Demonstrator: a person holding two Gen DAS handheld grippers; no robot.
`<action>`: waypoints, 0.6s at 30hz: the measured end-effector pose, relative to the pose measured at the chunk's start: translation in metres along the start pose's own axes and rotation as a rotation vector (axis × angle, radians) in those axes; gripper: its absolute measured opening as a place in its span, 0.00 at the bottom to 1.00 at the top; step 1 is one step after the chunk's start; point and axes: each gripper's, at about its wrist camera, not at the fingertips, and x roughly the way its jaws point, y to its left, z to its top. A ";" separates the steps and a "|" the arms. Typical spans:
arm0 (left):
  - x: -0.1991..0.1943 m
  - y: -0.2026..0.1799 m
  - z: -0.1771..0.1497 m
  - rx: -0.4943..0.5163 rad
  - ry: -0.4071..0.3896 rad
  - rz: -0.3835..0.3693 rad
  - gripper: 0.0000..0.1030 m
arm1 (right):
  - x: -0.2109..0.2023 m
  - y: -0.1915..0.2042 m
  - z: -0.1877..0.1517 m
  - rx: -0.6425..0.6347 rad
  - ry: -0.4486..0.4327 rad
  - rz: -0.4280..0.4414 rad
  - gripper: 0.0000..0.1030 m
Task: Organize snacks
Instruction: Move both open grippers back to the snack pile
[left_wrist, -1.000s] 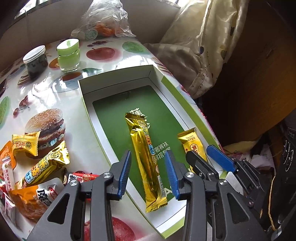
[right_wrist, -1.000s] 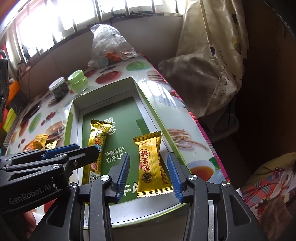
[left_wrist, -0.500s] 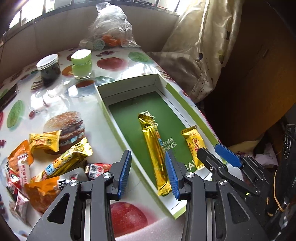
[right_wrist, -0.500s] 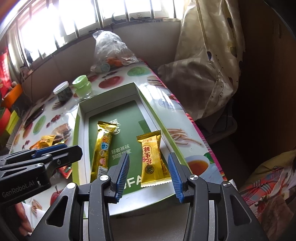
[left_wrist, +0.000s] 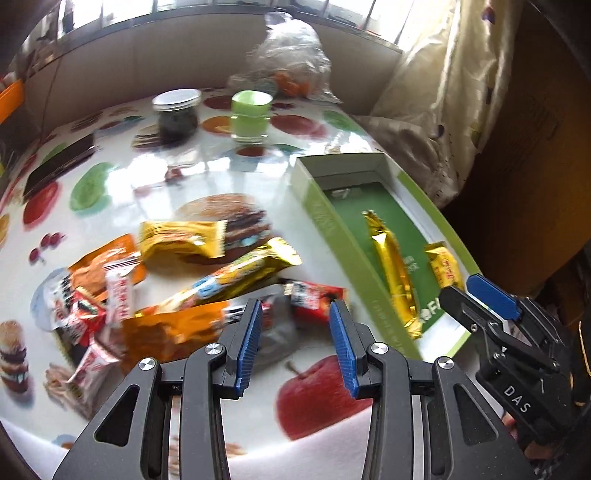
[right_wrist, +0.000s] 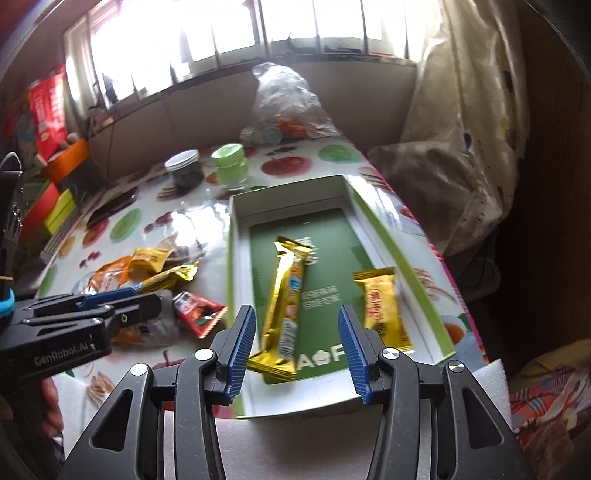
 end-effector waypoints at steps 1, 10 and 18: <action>-0.002 0.008 -0.002 -0.012 -0.003 0.005 0.38 | 0.001 0.006 0.000 -0.014 0.001 0.014 0.45; -0.026 0.066 -0.015 -0.096 -0.049 0.068 0.38 | 0.012 0.064 -0.006 -0.194 0.025 0.120 0.51; -0.036 0.101 -0.025 -0.162 -0.052 0.105 0.38 | 0.034 0.109 -0.012 -0.360 0.072 0.224 0.55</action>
